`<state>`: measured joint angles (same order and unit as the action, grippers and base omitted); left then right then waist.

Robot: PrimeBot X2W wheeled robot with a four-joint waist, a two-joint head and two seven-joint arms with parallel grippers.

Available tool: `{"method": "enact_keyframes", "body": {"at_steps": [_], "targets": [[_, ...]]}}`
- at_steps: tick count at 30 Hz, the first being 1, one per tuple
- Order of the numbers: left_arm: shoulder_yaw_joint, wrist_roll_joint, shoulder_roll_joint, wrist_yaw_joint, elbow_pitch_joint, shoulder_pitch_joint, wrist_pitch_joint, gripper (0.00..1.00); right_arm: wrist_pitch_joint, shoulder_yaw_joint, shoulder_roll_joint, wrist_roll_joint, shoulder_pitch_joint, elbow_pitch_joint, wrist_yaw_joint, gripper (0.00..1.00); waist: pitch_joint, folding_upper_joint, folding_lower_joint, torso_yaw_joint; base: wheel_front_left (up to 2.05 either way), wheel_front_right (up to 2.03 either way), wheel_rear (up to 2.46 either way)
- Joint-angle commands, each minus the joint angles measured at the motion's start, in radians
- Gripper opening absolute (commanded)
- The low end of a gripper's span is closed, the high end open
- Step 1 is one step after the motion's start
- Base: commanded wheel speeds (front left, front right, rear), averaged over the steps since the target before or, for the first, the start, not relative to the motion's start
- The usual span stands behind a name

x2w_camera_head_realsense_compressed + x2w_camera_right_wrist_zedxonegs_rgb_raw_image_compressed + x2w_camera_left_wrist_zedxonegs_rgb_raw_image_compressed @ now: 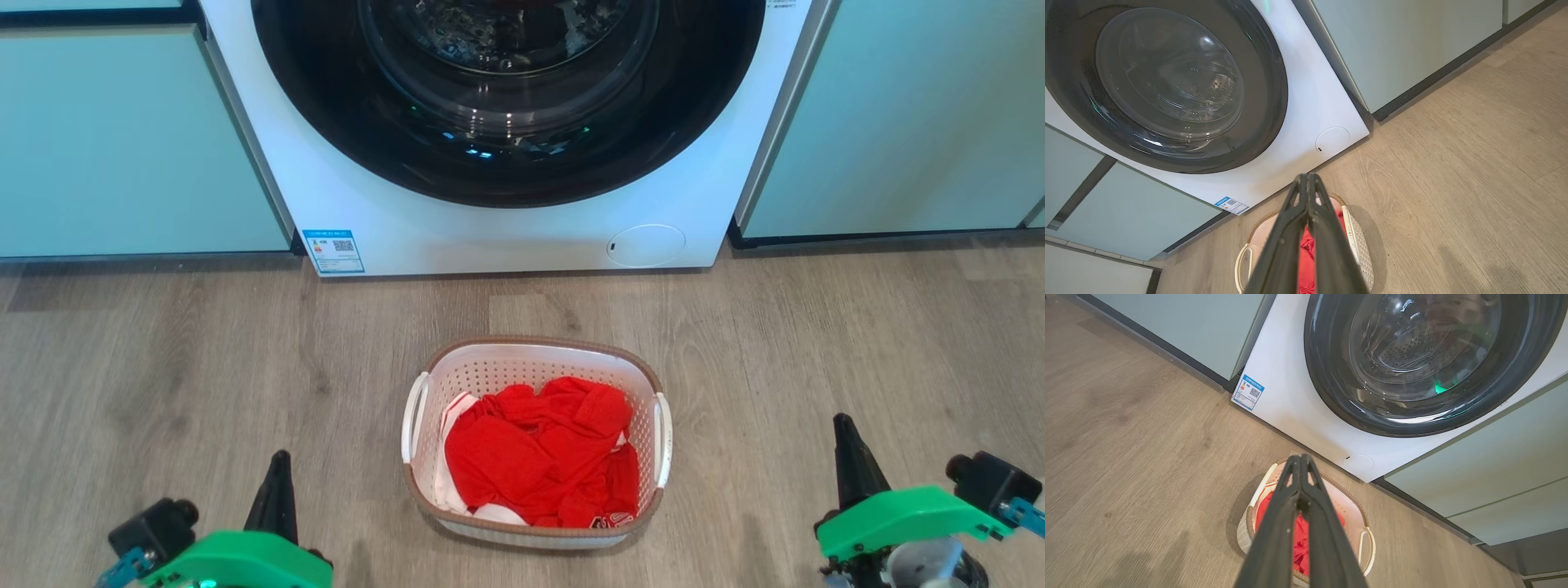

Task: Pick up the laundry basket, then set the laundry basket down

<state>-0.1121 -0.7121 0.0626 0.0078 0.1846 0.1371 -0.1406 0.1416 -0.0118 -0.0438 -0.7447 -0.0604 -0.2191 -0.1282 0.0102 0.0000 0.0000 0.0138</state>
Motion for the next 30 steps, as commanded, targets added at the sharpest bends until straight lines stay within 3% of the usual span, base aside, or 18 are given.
{"method": "enact_keyframes", "body": {"at_steps": [1,30], "targets": [[0.029,-0.024,0.015,-0.008,-0.023,-0.058,0.004,0.00,-0.007,-0.001,-0.023,-0.024,0.051,0.024,-0.001,0.00,0.000,0.0000,0.0000,0.000,0.00,0.00,0.00],[0.085,-0.364,0.017,-0.057,0.007,-0.126,0.083,0.00,-0.086,0.029,-0.029,-0.352,0.093,0.007,-0.002,0.00,-0.003,0.0000,0.0000,-0.005,0.00,0.00,0.00]]}}
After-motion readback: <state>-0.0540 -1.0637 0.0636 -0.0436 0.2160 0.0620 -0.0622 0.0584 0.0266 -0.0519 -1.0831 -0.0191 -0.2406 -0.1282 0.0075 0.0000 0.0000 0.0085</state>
